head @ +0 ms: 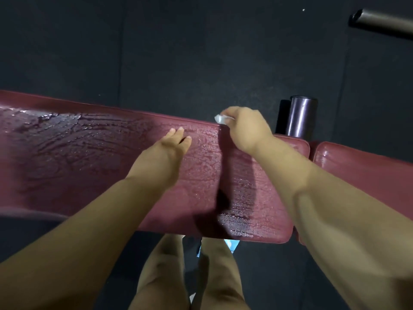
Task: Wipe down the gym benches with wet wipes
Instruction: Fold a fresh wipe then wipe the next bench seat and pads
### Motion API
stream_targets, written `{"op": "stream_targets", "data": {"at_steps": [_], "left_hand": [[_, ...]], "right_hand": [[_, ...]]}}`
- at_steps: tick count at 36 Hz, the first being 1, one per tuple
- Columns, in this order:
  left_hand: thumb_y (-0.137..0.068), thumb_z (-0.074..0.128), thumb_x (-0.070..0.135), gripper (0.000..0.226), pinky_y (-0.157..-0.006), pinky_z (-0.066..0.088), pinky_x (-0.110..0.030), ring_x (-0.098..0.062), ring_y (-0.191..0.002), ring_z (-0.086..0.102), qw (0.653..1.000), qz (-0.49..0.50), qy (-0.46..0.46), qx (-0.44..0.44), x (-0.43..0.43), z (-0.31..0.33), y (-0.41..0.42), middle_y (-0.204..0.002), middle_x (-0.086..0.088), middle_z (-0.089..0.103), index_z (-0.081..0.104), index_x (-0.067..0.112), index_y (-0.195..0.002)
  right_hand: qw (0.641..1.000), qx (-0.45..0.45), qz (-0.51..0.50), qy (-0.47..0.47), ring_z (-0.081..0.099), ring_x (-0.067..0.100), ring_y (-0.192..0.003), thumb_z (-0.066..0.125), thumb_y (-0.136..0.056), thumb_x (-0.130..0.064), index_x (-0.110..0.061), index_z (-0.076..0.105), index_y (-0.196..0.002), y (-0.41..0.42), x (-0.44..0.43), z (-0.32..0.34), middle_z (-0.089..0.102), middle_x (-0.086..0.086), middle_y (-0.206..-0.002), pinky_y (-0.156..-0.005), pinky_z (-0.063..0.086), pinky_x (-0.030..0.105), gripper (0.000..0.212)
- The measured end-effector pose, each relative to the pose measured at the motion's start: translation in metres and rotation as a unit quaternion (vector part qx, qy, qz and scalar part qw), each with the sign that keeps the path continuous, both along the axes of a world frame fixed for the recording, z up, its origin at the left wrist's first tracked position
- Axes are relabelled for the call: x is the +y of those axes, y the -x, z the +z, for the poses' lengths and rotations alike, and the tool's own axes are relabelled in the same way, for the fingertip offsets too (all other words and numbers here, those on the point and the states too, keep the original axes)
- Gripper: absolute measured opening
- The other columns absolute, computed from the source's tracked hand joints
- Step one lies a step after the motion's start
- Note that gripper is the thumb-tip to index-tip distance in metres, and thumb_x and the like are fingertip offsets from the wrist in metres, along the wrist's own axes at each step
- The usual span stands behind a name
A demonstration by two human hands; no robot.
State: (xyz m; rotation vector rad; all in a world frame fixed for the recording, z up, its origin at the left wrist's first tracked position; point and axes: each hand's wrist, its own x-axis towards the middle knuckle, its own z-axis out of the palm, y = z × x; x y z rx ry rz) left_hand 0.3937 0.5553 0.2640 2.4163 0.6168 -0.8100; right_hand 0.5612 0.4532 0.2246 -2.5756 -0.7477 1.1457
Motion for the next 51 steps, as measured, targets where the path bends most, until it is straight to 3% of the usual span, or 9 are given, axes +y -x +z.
{"op": "stream_targets", "data": {"at_steps": [7,12,17,21,26,32,38,45,51], "left_hand": [[-0.094,0.040,0.000,0.064,-0.119,0.012,-0.035,-0.029,-0.145,-0.001,0.997,0.031,-0.039,0.051,0.028,-0.001,0.039,-0.158,-0.007,-0.004,0.015,0.017,-0.150],[-0.093,0.041,0.001,0.065,-0.115,0.022,-0.042,-0.034,-0.144,-0.003,0.993,0.070,-0.065,0.075,0.061,0.006,0.059,-0.158,-0.002,-0.009,0.015,0.020,-0.150],[-0.088,0.037,-0.009,0.070,-0.104,0.035,-0.029,-0.018,-0.146,-0.001,0.998,0.040,-0.014,0.038,0.093,0.007,0.078,-0.157,0.011,-0.006,0.019,0.021,-0.148],[-0.089,0.033,-0.009,0.069,-0.113,0.029,-0.030,-0.008,-0.145,0.003,0.999,0.037,0.006,0.026,0.121,0.007,0.098,-0.158,0.009,-0.001,0.019,0.023,-0.149],[-0.091,0.033,-0.007,0.065,-0.113,0.025,-0.033,-0.014,-0.145,0.008,0.998,0.051,-0.012,0.020,0.170,0.010,0.131,-0.158,0.004,0.008,0.023,0.022,-0.148],[-0.092,0.032,-0.007,0.063,-0.112,0.026,-0.034,-0.019,-0.146,0.001,0.995,0.070,-0.038,0.054,0.227,0.011,0.169,-0.159,-0.003,-0.001,0.019,0.018,-0.149],[-0.079,0.036,-0.020,0.083,-0.113,0.024,-0.027,-0.013,-0.145,-0.005,0.996,0.082,0.009,0.039,0.245,0.004,0.192,-0.158,0.006,-0.011,0.016,0.019,-0.150],[-0.080,0.039,-0.016,0.082,-0.109,0.020,-0.016,-0.007,-0.144,-0.006,0.993,0.111,0.023,0.017,0.249,0.003,0.199,-0.157,0.009,-0.010,0.016,0.022,-0.150],[-0.084,0.038,-0.013,0.080,-0.111,0.024,-0.023,-0.013,-0.145,-0.006,0.985,0.168,-0.016,0.046,0.255,0.008,0.220,-0.158,0.004,-0.013,0.014,0.025,-0.150]], "right_hand": [[0.990,-0.064,0.056,0.109,0.060,0.035,-0.100,0.049,-0.091,-0.016,-0.026,0.063,-0.117,-0.024,-0.026,0.019,0.067,0.013,-0.110,-0.079,0.047,0.032,0.031],[0.989,-0.068,-0.018,0.130,0.059,0.036,-0.103,0.050,-0.090,-0.008,-0.010,0.065,-0.112,0.000,0.004,0.020,0.066,0.018,-0.109,-0.080,0.046,0.031,0.027],[0.998,-0.028,-0.035,0.048,0.060,0.032,-0.107,0.050,-0.089,-0.007,-0.016,0.067,-0.110,0.055,0.087,0.012,0.068,0.015,-0.108,-0.089,0.046,0.030,0.029],[0.999,0.027,0.009,-0.028,0.061,0.028,-0.101,0.051,-0.094,-0.014,-0.021,0.068,-0.108,0.099,0.151,0.011,0.069,0.009,-0.104,-0.083,0.046,0.028,0.023],[0.999,-0.010,0.023,0.030,0.063,0.030,-0.096,0.047,-0.090,-0.006,-0.024,0.066,-0.108,0.106,0.160,0.015,0.070,0.010,-0.100,-0.080,0.049,0.030,0.032],[0.981,-0.066,-0.027,0.179,0.061,0.037,-0.096,0.048,-0.086,-0.002,-0.011,0.066,-0.107,0.097,0.160,0.028,0.067,0.020,-0.104,-0.080,0.049,0.035,0.029],[0.995,-0.042,0.007,0.087,0.061,0.034,-0.105,0.050,-0.086,-0.003,-0.015,0.067,-0.112,0.158,0.248,0.021,0.068,0.017,-0.108,-0.088,0.048,0.034,0.034],[0.997,0.017,0.077,-0.026,0.061,0.026,-0.099,0.050,-0.092,-0.012,-0.025,0.066,-0.110,0.194,0.296,0.011,0.069,0.006,-0.103,-0.073,0.042,0.023,0.027],[0.987,-0.065,0.122,0.081,0.061,0.034,-0.097,0.047,-0.086,-0.003,-0.020,0.066,-0.108,0.163,0.257,0.018,0.068,0.014,-0.102,-0.076,0.045,0.030,0.033]]}}
